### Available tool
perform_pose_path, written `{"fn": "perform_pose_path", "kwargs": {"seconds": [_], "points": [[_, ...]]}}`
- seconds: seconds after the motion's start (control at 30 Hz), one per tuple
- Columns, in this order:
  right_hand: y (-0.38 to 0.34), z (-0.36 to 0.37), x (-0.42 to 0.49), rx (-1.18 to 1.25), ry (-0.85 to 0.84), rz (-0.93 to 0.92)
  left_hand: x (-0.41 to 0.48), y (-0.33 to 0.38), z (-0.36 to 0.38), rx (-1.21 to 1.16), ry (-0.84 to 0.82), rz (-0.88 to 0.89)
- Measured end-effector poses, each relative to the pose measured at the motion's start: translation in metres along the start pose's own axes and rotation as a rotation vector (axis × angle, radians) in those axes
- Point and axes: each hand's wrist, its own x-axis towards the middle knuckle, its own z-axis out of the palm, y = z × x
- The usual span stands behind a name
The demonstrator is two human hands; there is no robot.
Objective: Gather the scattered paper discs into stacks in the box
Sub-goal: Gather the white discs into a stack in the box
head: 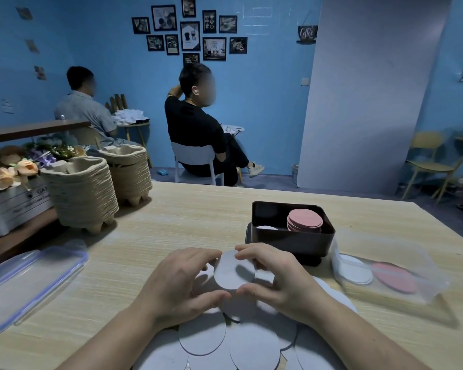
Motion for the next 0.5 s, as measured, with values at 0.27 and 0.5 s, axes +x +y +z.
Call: {"fn": "perform_pose_path", "kwargs": {"seconds": [0.27, 0.5], "points": [[0.0035, 0.0041, 0.0013, -0.006, 0.001, -0.025, 0.0010, -0.0014, 0.0020, -0.056, -0.007, 0.019], [0.0078, 0.0061, 0.0026, -0.137, -0.071, -0.050, 0.0013, 0.0013, 0.0017, -0.105, 0.010, 0.022]]}}
